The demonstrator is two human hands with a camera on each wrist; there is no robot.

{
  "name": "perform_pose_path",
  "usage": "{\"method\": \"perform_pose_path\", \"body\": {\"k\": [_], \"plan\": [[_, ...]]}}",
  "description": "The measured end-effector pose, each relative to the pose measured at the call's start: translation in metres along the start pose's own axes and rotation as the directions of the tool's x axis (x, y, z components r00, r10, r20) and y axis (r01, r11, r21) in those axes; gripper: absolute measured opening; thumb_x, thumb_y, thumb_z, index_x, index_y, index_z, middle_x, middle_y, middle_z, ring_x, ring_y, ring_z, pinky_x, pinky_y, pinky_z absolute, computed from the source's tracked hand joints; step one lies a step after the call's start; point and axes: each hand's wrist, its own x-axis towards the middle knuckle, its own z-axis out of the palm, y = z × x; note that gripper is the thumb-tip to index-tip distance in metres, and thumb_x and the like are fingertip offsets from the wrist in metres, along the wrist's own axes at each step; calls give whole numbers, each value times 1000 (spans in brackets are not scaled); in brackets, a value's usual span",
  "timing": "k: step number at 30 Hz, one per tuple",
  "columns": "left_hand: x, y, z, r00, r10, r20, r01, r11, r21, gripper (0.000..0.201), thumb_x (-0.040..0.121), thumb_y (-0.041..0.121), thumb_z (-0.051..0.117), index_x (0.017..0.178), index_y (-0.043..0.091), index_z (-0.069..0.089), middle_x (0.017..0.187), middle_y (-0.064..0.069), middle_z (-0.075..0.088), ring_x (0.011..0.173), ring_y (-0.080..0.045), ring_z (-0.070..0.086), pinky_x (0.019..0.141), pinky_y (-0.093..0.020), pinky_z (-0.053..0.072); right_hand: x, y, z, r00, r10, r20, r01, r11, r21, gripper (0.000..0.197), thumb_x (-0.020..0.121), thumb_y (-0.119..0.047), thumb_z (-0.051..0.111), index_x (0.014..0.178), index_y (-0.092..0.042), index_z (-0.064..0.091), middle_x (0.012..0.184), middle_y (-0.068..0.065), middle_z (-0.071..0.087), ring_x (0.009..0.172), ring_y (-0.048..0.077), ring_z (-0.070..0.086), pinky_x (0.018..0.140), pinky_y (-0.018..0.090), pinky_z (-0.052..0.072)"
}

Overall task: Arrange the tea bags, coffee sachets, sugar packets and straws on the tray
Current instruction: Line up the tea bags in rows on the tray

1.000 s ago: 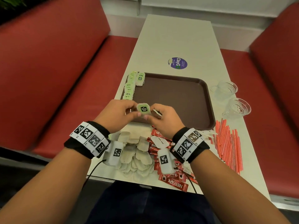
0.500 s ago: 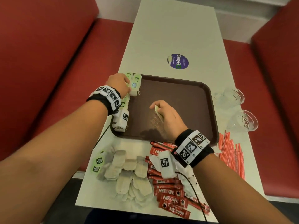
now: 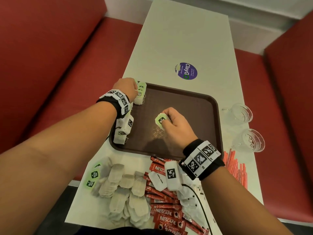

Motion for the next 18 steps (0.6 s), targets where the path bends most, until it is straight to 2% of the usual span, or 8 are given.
{"method": "perform_pose_path", "body": {"k": [2, 6, 9, 11, 13, 15, 16, 18], "plan": [[0, 7, 1, 995, 64, 76, -70, 995, 75, 7, 87, 26, 68, 94, 25, 71, 104, 2, 70, 98, -23, 65, 76, -30, 49, -1, 2, -4, 1000, -7, -5, 7, 1000, -25, 11, 95, -13, 52, 96, -24, 54, 90, -5, 61, 81, 14, 59, 67, 28, 48], [-4, 12, 3, 968, 96, 233, -140, 973, 181, 23, 82, 26, 77, 104, 24, 73, 110, 2, 68, 101, -22, 64, 74, -28, 45, -2, 8, -8, 1000, -3, -29, 2, 1000, -29, 12, 96, -16, 57, 102, -26, 58, 95, -10, 64, 85, 6, 62, 68, 19, 50], [-7, 15, -2, 965, 120, 235, -169, 965, 200, 24, 83, 26, 75, 107, 26, 72, 116, 1, 67, 104, -23, 64, 76, -28, 45, 0, 12, -9, 999, -28, -37, 26, 998, -54, 11, 96, -19, 62, 103, -27, 60, 94, -14, 64, 85, 2, 62, 73, 16, 51], [-13, 16, -7, 966, 169, 196, -204, 963, 175, 26, 86, 32, 73, 110, 25, 71, 118, -1, 67, 105, -23, 63, 80, -30, 46, 1, 13, -7, 998, -39, -45, 37, 998, -48, 10, 95, -20, 64, 102, -27, 61, 92, -13, 65, 82, 3, 61, 72, 17, 50], [-27, 19, -17, 966, 230, 117, -238, 969, 61, 24, 90, 42, 67, 106, 24, 71, 108, 1, 68, 96, -18, 61, 78, -29, 45, 3, 14, -4, 997, -43, -59, 41, 999, -32, 8, 94, -20, 66, 100, -25, 63, 90, -11, 66, 80, 5, 62, 73, 22, 53], [-50, 23, -29, 952, 298, 66, -287, 947, -147, 27, 94, 50, 60, 100, 26, 71, 93, 11, 67, 84, -7, 60, 74, -27, 41, 5, 14, -1, 996, -38, -79, 37, 999, -20, 8, 93, -20, 68, 97, -24, 64, 89, -9, 68, 81, 9, 64, 77, 28, 57], [-64, 25, -36, 937, 339, 80, -312, 919, -240, 28, 93, 53, 59, 99, 28, 71, 89, 17, 65, 80, 0, 58, 72, -24, 40, 6, 15, 0, 995, -38, -91, 36, 999, -15, 7, 92, -20, 69, 96, -24, 65, 89, -8, 68, 82, 11, 65, 78, 31, 58], [-92, 26, -46, 890, 425, 164, -348, 866, -359, 29, 88, 57, 61, 97, 31, 72, 84, 19, 65, 78, 2, 58, 70, -19, 42, 7, 16, 4, 992, -38, -121, 40, 999, 11, 6, 91, -22, 71, 93, -23, 65, 86, -6, 69, 81, 14, 66, 79, 37, 58]]}}
